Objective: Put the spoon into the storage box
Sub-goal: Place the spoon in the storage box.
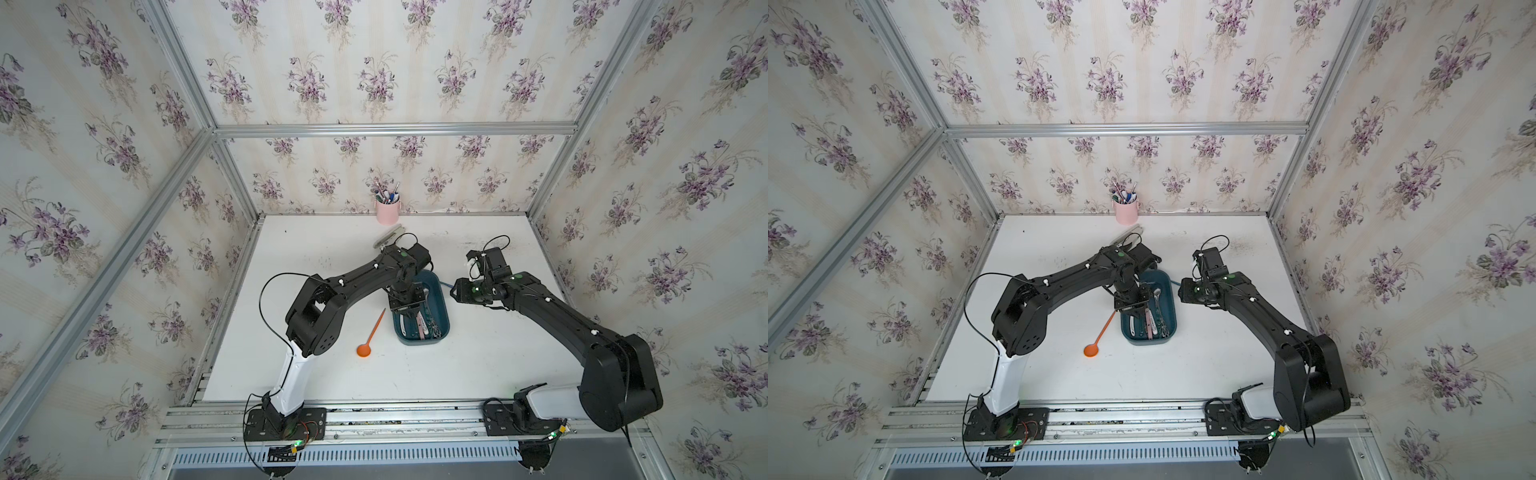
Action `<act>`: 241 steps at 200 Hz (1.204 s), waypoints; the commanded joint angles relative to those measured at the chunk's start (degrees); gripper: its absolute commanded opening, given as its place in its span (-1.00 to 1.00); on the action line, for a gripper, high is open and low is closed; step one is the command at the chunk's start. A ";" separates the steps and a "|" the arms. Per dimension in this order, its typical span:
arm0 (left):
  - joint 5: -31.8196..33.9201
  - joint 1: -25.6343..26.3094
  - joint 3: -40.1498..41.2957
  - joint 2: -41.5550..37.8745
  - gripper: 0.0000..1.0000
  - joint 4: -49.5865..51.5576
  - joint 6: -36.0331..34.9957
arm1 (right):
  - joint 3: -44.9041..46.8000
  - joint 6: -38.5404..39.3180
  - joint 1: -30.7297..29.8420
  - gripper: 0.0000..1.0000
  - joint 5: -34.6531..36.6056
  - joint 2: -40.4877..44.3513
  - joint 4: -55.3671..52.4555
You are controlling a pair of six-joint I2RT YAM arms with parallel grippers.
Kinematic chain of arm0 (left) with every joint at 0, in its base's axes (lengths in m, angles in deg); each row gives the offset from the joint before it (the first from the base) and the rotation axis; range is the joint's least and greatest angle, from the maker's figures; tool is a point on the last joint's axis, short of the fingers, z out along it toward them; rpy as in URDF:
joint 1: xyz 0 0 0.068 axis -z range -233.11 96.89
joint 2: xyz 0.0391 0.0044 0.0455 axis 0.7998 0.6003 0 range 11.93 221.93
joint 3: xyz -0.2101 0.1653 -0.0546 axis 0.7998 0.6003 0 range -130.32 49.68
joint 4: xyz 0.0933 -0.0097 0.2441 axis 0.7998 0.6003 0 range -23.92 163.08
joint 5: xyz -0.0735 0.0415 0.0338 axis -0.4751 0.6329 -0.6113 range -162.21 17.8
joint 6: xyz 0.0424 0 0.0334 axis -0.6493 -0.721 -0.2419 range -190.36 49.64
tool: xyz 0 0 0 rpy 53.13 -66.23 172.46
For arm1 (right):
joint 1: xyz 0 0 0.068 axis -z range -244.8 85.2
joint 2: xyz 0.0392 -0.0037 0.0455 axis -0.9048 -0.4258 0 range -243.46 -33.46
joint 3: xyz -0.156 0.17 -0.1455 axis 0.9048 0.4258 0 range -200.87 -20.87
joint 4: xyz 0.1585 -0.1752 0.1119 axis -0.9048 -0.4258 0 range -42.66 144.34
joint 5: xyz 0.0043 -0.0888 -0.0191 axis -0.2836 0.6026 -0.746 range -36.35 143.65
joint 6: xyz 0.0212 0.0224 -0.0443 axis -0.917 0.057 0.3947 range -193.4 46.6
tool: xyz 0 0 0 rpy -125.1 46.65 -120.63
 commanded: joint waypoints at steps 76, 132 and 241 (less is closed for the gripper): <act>-4.28 -1.01 -0.29 1.77 -0.22 -2.11 -1.57 | 0.27 -0.99 -0.04 -0.06 0.88 -0.45 0.52; 5.24 -1.01 -1.27 -5.15 0.35 -3.25 -6.56 | -2.12 -0.47 -0.05 -0.06 2.14 -0.25 -0.02; 16.87 -11.14 7.28 -19.64 1.00 -1.08 -16.65 | -16.95 9.86 -0.03 0.06 8.11 -15.56 -7.57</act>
